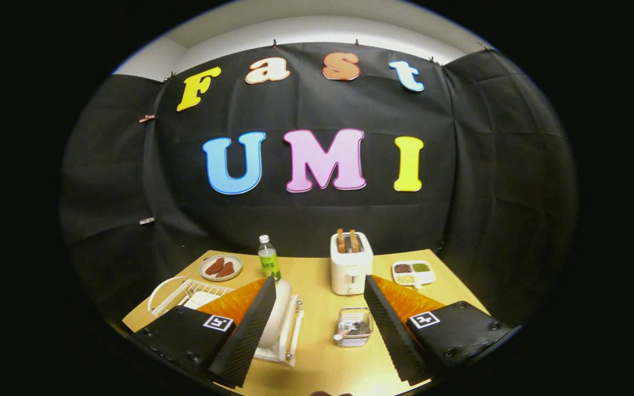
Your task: Take the plate from the dish rack, then take the spoon from the basket and place it into the plate.
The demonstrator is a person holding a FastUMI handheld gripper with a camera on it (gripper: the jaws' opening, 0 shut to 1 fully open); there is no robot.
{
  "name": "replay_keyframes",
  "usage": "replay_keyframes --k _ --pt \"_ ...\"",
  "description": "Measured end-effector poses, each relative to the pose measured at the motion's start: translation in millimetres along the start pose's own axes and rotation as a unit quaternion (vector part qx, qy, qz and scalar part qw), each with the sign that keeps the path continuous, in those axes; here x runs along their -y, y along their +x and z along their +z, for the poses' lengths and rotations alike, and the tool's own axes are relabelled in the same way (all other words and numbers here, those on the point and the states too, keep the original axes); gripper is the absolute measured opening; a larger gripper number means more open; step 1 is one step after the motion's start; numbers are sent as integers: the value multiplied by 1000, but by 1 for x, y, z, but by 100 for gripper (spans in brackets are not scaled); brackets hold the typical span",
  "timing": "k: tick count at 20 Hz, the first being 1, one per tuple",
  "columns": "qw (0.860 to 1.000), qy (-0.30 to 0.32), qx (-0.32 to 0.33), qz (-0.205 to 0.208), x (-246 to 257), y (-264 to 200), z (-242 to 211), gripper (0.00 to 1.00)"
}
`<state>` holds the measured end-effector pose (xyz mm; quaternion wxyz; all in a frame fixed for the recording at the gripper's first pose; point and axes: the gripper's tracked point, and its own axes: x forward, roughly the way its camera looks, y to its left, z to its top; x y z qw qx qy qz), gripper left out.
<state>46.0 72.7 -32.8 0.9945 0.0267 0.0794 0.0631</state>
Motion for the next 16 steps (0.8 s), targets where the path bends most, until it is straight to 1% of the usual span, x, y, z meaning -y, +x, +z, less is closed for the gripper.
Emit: replay_keyframes --k 4,8,11,15,16 --pt "998 5 -60 19 -24 32 -24 99" --pt "991 10 -136 19 -36 62 -59 99" --pt "978 31 -204 6 -39 76 -93 99" --pt "960 76 -271 -15 -46 94 -121 99" --pt "956 86 -280 -14 -50 98 -125 93"
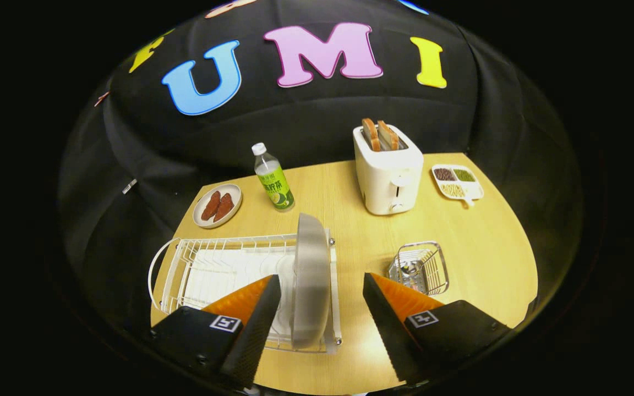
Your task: Take the plate from the dish rack, then take the spoon from the basket and place it into the plate.
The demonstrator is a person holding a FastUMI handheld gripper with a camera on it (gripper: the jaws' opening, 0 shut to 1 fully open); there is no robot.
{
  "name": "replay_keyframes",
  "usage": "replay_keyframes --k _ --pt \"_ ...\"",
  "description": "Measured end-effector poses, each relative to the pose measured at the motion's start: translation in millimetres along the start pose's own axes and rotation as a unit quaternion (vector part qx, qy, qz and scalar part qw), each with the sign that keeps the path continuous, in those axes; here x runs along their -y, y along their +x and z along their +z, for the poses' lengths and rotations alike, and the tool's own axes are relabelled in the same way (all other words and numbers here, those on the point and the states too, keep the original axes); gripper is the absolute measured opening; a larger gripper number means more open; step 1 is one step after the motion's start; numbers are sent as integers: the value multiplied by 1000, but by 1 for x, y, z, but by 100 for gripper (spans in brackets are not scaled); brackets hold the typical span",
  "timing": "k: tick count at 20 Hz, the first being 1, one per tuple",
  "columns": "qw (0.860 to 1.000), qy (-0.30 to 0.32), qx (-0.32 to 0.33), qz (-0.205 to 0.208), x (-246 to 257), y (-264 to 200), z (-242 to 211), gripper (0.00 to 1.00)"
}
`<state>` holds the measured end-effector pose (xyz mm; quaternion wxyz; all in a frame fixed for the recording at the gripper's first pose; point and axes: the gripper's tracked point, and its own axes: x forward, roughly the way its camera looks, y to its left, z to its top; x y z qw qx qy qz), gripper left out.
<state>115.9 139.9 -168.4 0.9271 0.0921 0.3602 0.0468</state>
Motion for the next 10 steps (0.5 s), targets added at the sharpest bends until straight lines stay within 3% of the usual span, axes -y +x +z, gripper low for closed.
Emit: replay_keyframes --k 1,6,10 --pt "1000 6 -8 0 -2 6 -1 89" --pt "999 5 -43 -17 -4 23 -15 47" --pt "999 -11 -36 -33 -8 24 -16 37"
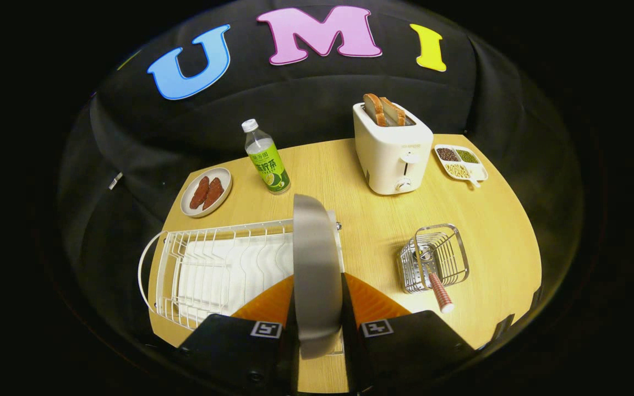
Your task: Take the plate from the dish rack, then take the spoon from the basket and place it into the plate.
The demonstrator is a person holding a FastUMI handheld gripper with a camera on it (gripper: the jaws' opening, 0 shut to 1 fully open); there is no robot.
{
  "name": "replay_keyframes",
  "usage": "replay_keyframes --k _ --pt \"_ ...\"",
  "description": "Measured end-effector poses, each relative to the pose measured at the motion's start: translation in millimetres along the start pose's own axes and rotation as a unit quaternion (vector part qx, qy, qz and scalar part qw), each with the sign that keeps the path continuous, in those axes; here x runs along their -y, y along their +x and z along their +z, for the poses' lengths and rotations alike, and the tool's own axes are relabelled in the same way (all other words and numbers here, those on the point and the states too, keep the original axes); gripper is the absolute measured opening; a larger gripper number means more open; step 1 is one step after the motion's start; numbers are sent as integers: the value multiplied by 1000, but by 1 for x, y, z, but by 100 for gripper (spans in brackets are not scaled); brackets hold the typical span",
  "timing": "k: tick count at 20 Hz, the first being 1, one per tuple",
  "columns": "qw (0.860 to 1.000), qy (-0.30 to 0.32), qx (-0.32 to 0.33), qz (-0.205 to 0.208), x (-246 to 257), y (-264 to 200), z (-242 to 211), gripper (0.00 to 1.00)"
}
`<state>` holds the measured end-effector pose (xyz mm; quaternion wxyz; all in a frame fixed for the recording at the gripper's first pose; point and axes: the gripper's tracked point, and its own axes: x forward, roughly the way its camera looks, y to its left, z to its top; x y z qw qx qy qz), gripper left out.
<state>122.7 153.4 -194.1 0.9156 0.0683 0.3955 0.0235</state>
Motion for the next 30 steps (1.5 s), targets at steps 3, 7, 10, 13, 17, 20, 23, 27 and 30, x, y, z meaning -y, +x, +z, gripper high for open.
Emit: replay_keyframes --k 3,7,10,13,17,20,23,27,30 --pt "999 -23 22 -19 -4 -7 7 35" --pt "993 -52 92 -56 -3 -23 32 34" --pt "992 -37 106 -63 2 -29 41 35" --pt "990 -21 118 -71 14 -31 43 29" --pt "994 -22 93 -60 17 -27 21 23" --pt "994 -28 96 -35 15 -36 18 22" --pt "995 -14 99 -9 21 -57 17 22" --pt "994 -1 110 27 41 -101 12 22" --pt "994 12 103 37 67 -133 -11 22"
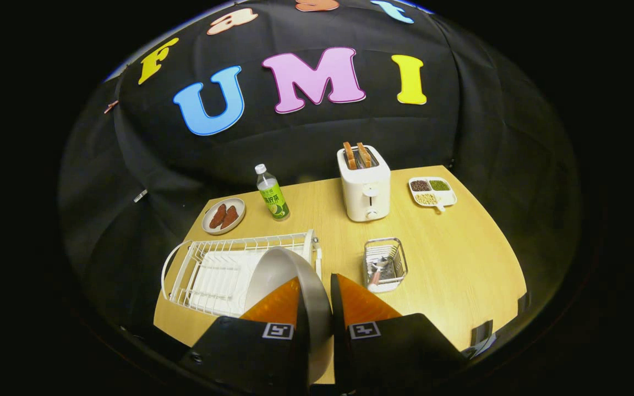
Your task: Take the plate from the dish rack, then take the spoon from the basket and place it into the plate.
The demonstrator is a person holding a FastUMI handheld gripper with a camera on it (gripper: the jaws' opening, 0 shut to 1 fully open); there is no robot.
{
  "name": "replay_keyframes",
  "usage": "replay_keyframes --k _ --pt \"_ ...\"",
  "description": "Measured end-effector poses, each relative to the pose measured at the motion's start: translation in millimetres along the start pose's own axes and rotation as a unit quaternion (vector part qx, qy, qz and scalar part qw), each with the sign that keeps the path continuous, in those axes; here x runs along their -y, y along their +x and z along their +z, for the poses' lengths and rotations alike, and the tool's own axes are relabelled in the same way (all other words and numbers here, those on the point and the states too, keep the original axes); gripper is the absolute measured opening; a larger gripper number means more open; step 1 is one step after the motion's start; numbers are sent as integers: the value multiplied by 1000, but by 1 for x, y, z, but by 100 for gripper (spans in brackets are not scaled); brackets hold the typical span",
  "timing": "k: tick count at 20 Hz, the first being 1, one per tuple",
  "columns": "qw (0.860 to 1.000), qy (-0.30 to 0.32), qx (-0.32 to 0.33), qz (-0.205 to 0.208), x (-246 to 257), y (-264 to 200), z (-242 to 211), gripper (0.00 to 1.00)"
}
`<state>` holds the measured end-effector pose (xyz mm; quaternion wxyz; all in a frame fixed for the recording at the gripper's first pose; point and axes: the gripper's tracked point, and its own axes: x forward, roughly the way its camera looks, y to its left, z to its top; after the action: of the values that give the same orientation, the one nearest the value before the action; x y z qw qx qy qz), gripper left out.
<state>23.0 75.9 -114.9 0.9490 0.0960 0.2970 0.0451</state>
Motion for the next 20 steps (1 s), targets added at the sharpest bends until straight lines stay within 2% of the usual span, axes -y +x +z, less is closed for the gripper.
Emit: replay_keyframes --k 5,8,12,20 --pt "999 4 -37 -6 44 -50 -48 22" --pt "998 30 -53 3 63 -63 -72 22" --pt "994 65 -86 -6 112 -39 -92 22" --pt "985 71 -147 50 163 42 -112 22"
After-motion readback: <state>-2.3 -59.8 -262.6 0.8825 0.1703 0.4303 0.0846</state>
